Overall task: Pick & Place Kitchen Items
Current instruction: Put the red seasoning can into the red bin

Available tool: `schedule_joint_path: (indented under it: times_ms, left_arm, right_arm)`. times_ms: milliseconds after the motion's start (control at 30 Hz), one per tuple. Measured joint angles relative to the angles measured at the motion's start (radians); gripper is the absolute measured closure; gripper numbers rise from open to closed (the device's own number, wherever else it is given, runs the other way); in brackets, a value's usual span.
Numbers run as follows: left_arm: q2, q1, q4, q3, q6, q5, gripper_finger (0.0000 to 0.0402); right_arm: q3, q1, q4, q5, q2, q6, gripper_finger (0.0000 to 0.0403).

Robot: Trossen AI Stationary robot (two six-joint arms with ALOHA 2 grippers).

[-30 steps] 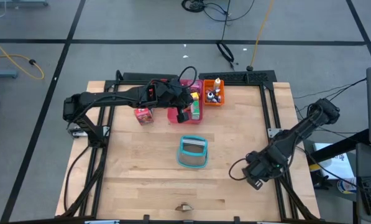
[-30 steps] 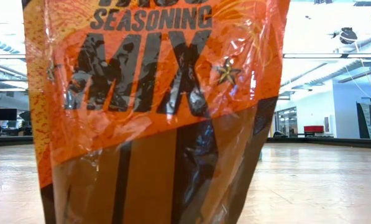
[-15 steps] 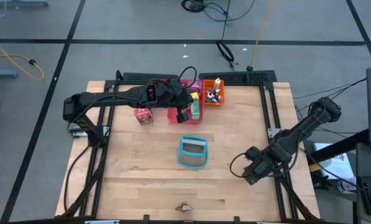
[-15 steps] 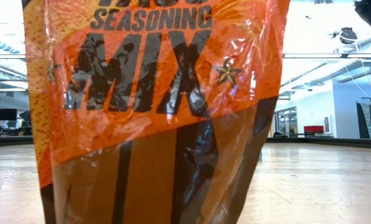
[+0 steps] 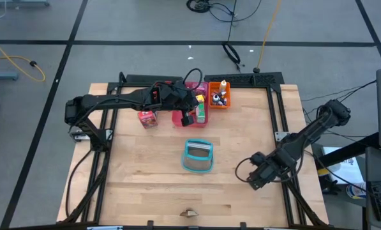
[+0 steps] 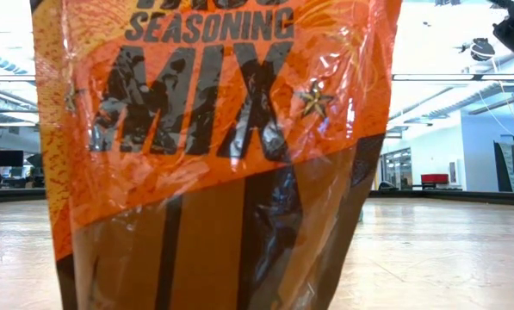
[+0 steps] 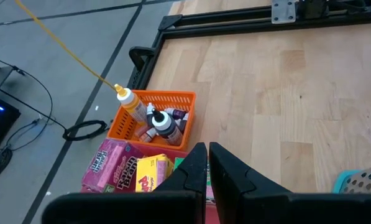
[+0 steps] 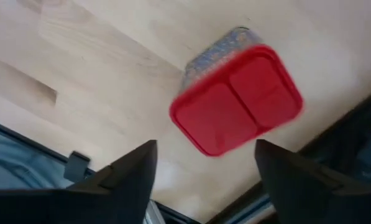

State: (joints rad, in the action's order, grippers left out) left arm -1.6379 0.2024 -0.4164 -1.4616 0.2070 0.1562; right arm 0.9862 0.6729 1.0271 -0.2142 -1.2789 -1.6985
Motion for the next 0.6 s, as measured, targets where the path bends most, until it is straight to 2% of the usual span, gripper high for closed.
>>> schedule_joint_path:
  times_ms: [100,200,300,600]
  left_arm:
    - [0.000,0.000,0.000,0.000,0.000,0.000,0.0380]
    - [0.000,0.000,-0.003,0.000,0.000,0.000,0.0380]
    - [0.000,0.000,-0.008,0.000,0.002,0.000,0.0380]
    - [0.000,0.000,-0.007,0.000,0.008,0.000,0.0380]
  right_arm:
    - [-0.032,-0.004,-0.072,-0.001,0.000,0.005,0.0111]
    - [-0.053,-0.005,-0.077,-0.048,0.003,-0.007,0.0097]
    - [-0.069,-0.003,-0.071,-0.101,0.000,-0.036,0.0092]
    - [-0.078,-0.044,-0.117,-0.096,0.001,-0.012,0.0093]
